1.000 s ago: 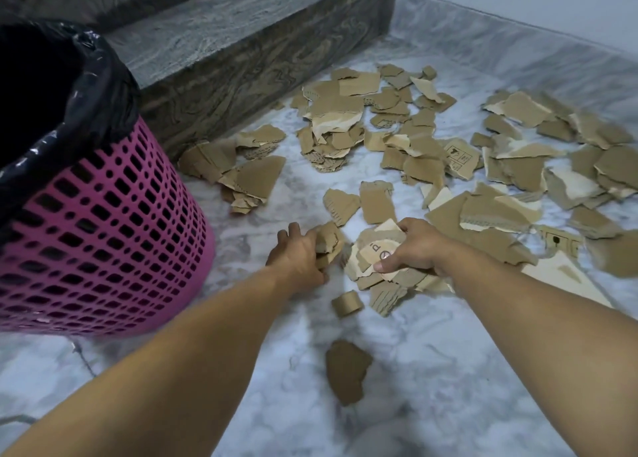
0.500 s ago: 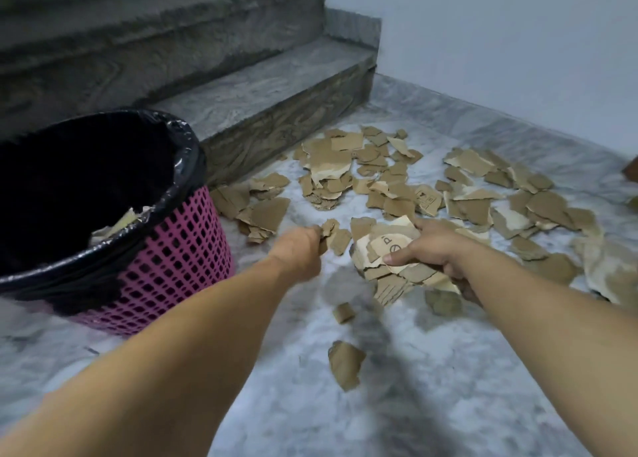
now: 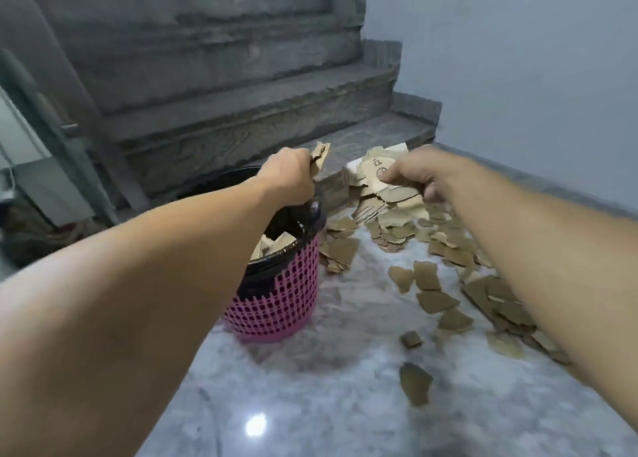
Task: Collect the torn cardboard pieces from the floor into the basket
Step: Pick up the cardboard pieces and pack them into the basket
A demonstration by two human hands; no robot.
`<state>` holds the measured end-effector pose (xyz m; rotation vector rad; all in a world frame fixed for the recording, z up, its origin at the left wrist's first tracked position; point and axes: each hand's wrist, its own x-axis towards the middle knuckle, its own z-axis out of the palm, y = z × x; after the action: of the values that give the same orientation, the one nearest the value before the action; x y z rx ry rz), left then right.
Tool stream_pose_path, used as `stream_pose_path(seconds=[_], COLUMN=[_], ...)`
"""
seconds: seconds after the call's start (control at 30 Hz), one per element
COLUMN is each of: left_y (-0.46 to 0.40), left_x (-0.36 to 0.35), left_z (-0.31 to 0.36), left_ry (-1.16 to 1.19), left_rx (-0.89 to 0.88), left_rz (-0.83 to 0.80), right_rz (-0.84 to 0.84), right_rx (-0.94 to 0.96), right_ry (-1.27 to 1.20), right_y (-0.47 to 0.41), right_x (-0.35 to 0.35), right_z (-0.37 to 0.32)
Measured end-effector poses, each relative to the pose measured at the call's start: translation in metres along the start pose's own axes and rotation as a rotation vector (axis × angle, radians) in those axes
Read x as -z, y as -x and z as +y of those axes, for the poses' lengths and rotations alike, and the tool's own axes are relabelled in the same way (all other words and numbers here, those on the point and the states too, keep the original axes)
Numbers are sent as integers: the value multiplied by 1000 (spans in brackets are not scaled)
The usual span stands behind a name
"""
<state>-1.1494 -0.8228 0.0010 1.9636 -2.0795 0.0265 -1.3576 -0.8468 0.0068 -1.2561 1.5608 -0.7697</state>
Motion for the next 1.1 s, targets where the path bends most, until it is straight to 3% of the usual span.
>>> stream_pose_path(seconds=[0.27,0.4,0.5,0.8,0.97,1.1], left_y=[19,23,26,39,44,46], left_x=[-4,-32,-45,-18,-17,-46], left_z=[-107,-133,-146,-91,4,84], left_ry=[-7,-23,-35,90,136,148], left_rx=[244,393,428,207,14,-58], left_rz=[-101,-309,-379,-292,-292,-385], right_rz=[-55,-60,-5,28,17,-22], right_rx=[34,50,69,13,-90,-207], right_ry=[-96,16,97,37,68,161], right_y=[-11,-24,-26,3,30,52], right_x=[-120,-164,-170,-91,-5,75], right_z=[-37,-23,-12,10,58,114])
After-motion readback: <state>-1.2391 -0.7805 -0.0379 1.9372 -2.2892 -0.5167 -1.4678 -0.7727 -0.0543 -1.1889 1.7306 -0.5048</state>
